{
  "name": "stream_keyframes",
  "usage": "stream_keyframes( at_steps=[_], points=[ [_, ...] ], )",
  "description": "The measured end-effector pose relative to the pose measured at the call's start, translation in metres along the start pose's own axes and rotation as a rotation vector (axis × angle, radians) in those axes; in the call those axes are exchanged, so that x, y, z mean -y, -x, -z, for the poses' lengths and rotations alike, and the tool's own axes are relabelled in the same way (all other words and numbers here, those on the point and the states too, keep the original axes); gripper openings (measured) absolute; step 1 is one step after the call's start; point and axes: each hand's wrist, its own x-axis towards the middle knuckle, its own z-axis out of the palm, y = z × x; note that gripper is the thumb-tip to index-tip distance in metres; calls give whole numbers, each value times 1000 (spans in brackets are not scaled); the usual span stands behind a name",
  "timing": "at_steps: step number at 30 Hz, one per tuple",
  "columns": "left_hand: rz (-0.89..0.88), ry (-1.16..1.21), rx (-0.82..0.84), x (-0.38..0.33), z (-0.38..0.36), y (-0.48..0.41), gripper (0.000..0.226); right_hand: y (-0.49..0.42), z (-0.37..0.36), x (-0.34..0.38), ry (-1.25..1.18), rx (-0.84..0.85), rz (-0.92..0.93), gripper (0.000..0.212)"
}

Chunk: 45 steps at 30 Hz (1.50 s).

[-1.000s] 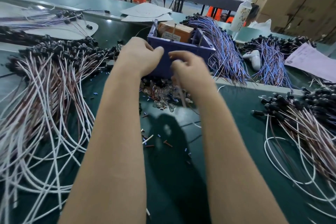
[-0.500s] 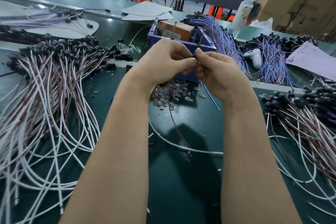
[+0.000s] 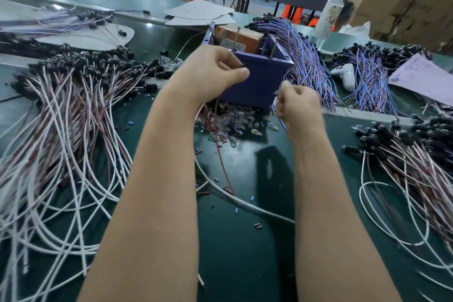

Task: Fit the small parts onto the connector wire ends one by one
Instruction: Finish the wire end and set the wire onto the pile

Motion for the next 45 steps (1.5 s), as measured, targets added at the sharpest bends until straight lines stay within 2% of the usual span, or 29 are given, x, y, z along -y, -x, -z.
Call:
stream_keyframes(
  at_steps=[3,5,8,13,17,25,29,32,34,36,38,40,42,45],
  points=[
    [3,-20,-135,-4,-3,-3,15,9,-22,-10,533,158,123,11],
    [15,-41,-139,-4,-4,-3,15,16,-31,-11,736,289,140,15],
    [31,9,-116,-3,0,-2,9,22,-33,-3,824,410,218,14],
    [38,-16,-100,-2,2,-1,16,35,-48,3,1008,629,284,16],
    [29,-10,-111,-1,4,0,15,37,-51,3,1043,644,277,21],
    [16,45,-123,1,0,-3,15,38,-51,16,1279,767,284,25],
    [3,66,-109,1,0,-3,17,37,-51,12,1240,741,252,22],
    [-10,69,-107,1,0,-2,17,35,-48,11,1122,700,281,14],
    [-16,67,-106,2,0,-2,17,31,-38,12,943,619,290,11],
    [-25,43,-91,3,1,-3,18,25,-22,15,654,467,256,4],
    [-26,18,-73,3,-1,-4,19,21,-7,22,363,349,246,20],
    [-25,-2,-55,2,-4,-4,21,20,-1,30,159,287,296,22],
    [-24,-32,-36,2,-6,-4,23,23,-3,37,107,240,359,21],
    [-22,-57,-16,3,-6,-3,26,26,-10,40,178,181,444,15]
  ],
)
